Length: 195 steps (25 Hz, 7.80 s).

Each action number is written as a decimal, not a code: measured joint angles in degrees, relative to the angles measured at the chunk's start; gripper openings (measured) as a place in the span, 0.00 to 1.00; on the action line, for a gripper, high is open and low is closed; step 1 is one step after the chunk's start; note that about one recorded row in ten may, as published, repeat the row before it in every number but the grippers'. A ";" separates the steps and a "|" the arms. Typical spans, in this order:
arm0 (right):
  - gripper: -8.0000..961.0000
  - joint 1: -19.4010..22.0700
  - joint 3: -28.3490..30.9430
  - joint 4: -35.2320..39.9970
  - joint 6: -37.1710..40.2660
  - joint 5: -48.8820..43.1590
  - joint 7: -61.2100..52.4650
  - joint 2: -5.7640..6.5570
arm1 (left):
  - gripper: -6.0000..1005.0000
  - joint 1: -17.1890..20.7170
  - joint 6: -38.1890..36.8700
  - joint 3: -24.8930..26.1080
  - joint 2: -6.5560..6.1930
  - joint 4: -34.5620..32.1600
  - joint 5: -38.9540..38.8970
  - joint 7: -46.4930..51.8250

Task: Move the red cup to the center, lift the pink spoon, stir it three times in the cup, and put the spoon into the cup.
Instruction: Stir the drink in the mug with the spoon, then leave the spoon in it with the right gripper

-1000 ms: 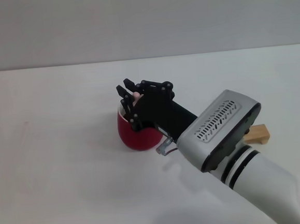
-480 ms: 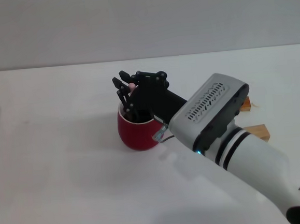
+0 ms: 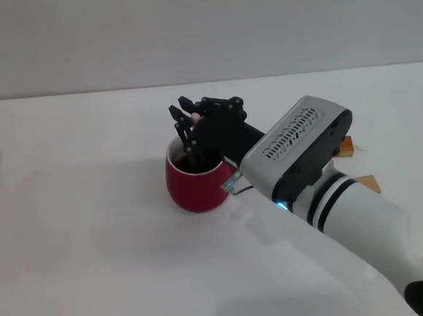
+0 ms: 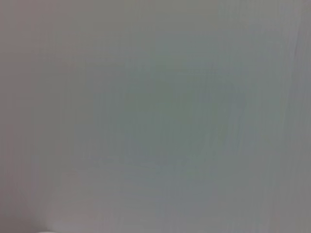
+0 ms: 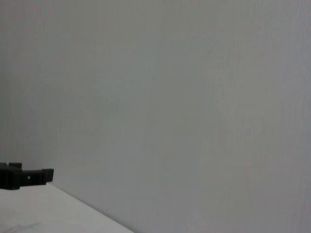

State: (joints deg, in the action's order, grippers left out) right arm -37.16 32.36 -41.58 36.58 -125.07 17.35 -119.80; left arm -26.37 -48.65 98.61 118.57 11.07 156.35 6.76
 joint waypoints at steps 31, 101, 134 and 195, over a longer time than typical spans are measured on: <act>0.14 3.92 1.91 -7.36 -4.22 -0.08 6.37 -0.01 | 0.83 0.01 0.05 0.00 -0.18 0.01 0.07 0.01; 0.14 5.87 3.85 -11.80 -10.45 1.55 15.30 -0.05 | 0.83 0.27 0.00 -0.72 0.00 0.01 0.36 0.96; 0.14 3.75 5.18 -10.89 -9.82 6.81 19.77 -0.07 | 0.83 -0.24 -0.13 -0.79 -0.09 0.15 0.25 1.42; 0.34 -0.29 6.19 -12.63 -13.38 9.82 19.84 0.06 | 0.83 -0.19 -0.12 -0.77 -0.18 0.00 0.00 1.43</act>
State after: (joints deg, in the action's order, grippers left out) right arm -37.45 38.55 -54.21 23.20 -115.25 37.19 -119.74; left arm -26.56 -48.77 97.84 118.38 11.07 156.35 8.19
